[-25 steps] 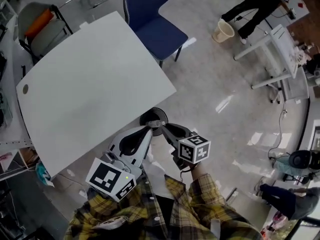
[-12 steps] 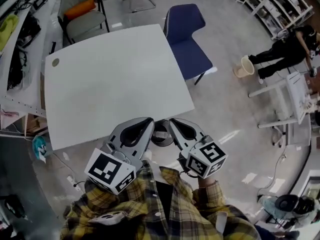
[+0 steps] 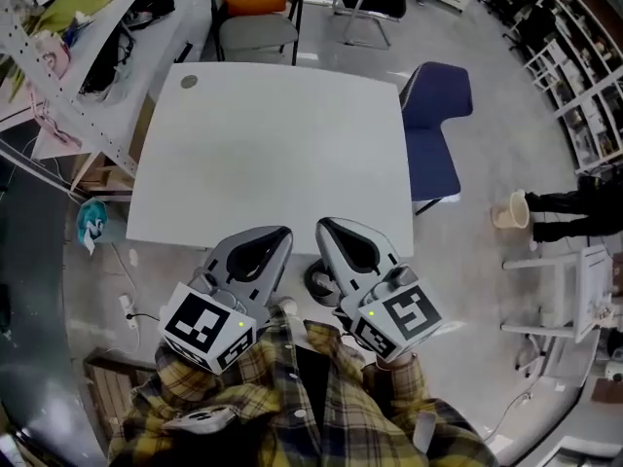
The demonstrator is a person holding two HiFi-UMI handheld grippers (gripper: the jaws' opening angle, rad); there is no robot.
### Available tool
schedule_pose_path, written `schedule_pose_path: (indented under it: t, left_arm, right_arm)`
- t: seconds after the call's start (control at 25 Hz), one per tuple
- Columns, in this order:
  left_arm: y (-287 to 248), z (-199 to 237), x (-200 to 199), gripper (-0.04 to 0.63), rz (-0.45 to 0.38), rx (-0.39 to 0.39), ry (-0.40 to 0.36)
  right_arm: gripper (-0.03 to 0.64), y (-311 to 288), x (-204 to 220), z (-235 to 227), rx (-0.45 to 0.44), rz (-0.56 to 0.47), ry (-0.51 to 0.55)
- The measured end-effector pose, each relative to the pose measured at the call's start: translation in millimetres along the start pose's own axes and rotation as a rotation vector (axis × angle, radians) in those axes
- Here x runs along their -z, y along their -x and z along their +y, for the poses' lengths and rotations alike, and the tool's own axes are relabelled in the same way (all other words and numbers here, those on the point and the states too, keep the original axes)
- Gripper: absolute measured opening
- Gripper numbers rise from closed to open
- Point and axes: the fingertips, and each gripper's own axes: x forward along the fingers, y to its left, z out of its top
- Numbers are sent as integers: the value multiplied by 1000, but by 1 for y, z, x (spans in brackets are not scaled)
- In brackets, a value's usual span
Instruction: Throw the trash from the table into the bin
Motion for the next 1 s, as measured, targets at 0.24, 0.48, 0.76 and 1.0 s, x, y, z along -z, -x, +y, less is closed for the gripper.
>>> schedule_pose_path:
  t: [0.24,0.48,0.76,1.0]
  left_arm:
    - [27,26,-4,7,-18,-92,4]
    - [41,44,-11,7,-40,-129,7]
    - [40,54,-17,6,-49,-120,-14]
    - [30,50,-21,6,-44,-85,-29]
  right_arm:
    - [-2,-27,-19,34,-109,-29,21]
    - [-2,-40,-17,41,-111,-21,22]
    - [-2,-45,-9,30,-59,-6,19]
    - [-2,-43,-8,24,-35,2,33]
